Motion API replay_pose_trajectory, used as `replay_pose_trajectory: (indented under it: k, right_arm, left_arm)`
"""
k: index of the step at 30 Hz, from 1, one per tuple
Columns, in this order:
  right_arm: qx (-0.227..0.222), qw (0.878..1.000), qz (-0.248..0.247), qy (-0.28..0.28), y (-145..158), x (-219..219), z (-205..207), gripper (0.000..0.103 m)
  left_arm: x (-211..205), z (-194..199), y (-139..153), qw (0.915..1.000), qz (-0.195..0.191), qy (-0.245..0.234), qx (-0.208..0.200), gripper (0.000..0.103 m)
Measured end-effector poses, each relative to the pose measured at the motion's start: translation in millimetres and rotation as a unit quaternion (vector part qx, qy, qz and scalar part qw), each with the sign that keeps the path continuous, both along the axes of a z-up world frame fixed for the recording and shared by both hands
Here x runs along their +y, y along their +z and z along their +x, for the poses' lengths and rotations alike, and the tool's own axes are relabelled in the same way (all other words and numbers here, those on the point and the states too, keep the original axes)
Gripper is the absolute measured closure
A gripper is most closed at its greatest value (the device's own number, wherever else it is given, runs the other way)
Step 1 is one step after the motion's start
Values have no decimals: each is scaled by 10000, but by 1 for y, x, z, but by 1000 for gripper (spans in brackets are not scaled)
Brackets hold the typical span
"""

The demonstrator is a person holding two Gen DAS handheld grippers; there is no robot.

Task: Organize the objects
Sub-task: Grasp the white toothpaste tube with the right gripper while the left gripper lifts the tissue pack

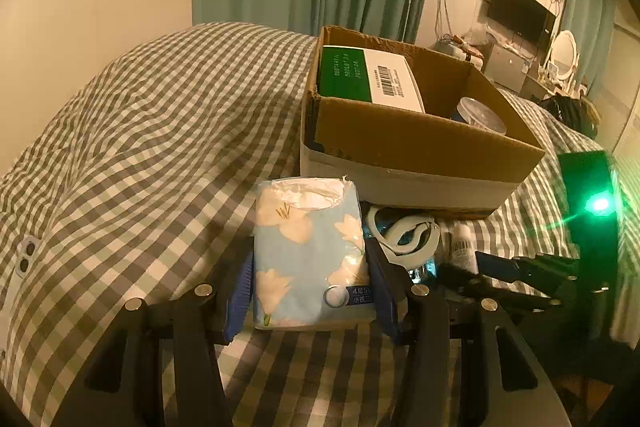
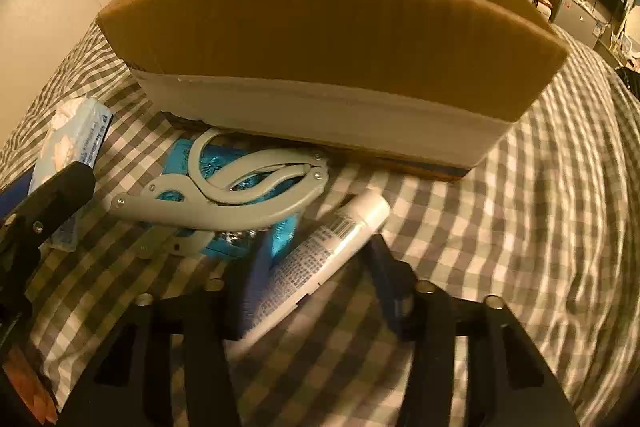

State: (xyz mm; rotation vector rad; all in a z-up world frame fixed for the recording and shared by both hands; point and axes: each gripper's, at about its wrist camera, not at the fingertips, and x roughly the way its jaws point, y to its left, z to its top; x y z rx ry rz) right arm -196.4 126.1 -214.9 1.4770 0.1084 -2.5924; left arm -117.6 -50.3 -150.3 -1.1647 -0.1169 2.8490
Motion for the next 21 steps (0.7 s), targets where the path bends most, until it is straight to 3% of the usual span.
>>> replay_pose_trajectory:
  k: [2,5,15,21]
  right_arm:
    - [-4,10000,-40,37,4,3,4,73]
    - [17,9997,-93,210,11,8,18,81]
    - [288,9987,-359,225,45,42,79,85]
    - [690,9965,-432,193,90,55,106,85]
  left_arm:
    - [4,2,1,10000,-57,24,-30,50]
    - [10,11,3,9999,-31,21,-97,50]
    - [33,43,24,9996,71,-99,-261,50]
    - [61,64,61,9977,212,-609,-191,50]
